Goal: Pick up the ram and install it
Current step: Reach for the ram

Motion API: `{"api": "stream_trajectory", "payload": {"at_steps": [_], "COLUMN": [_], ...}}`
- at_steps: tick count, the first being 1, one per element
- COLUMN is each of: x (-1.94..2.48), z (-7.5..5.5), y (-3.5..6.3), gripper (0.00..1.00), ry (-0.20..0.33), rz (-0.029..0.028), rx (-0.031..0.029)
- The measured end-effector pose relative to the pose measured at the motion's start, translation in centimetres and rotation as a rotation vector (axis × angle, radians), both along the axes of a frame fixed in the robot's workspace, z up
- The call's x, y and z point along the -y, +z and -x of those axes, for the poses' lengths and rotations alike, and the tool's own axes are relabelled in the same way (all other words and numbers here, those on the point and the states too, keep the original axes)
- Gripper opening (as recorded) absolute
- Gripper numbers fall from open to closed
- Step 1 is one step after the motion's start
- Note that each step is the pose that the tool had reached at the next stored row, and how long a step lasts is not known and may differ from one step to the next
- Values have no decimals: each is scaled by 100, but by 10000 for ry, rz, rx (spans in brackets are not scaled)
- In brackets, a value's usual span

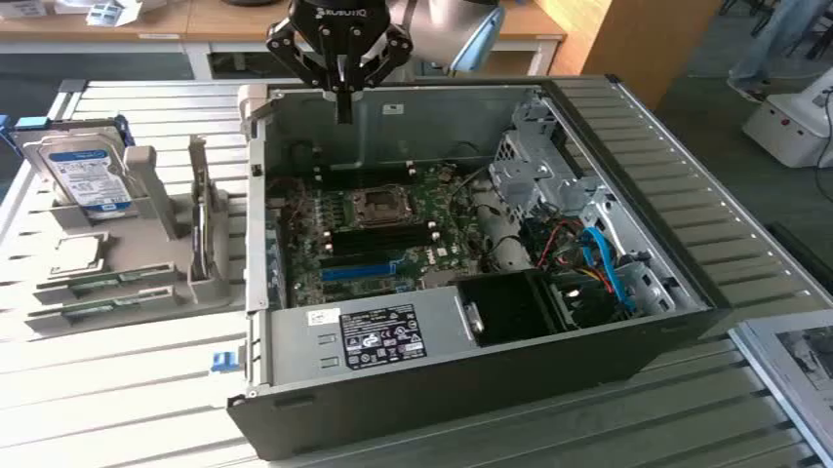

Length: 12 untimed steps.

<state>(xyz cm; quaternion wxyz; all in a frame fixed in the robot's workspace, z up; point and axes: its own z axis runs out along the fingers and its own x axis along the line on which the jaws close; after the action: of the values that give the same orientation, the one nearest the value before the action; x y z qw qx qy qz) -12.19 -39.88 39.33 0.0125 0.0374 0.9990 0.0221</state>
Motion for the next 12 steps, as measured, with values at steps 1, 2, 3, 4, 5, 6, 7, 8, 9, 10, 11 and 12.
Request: {"api": "stream_trajectory", "payload": {"at_steps": [1,2,3,4,5,6,7,8,9,10,11,12], "x": [0,0,0,0,0,0,0,0,0,0,0,0], "z": [0,0,0,0,0,0,0,0,0,0,0,3], "y": [0,0,0,0,0,0,0,0,0,0,0,0], "gripper": [10,10,10,10,10,10,10,10,10,10,10,10], "ry": [1,0,0,0,0,0,0,1,0,1,1,1], "rz": [0,0,0,0,1,0,0,0,0,0,0,1], "rx": [0,0,0,0,0,0,0,0,0,0,0,0]}}
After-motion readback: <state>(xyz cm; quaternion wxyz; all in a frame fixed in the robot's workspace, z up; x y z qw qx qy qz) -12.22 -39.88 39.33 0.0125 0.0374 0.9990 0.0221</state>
